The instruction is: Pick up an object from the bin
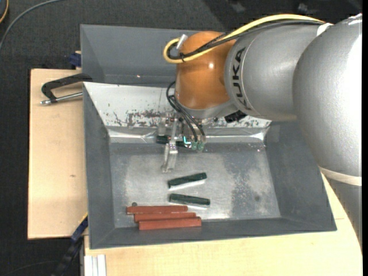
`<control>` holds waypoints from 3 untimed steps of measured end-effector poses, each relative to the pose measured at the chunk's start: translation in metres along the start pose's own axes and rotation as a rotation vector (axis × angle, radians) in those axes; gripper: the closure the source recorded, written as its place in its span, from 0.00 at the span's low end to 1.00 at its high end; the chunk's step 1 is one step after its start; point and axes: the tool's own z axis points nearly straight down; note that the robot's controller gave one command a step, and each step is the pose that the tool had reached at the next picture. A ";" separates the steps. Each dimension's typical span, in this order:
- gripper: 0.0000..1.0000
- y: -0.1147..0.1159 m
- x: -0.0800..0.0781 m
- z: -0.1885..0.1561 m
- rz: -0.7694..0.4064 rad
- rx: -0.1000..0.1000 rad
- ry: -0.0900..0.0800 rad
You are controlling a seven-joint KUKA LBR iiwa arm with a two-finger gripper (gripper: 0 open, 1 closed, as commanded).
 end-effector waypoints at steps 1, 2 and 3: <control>0.00 -0.042 0.066 0.061 -0.357 0.002 -0.004; 1.00 -0.041 0.064 0.059 -0.357 0.001 -0.010; 1.00 0.024 0.058 -0.087 -0.361 -0.002 -0.024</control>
Offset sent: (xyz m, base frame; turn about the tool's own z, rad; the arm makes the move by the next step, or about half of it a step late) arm -0.0660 -0.0415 -0.0598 -0.3585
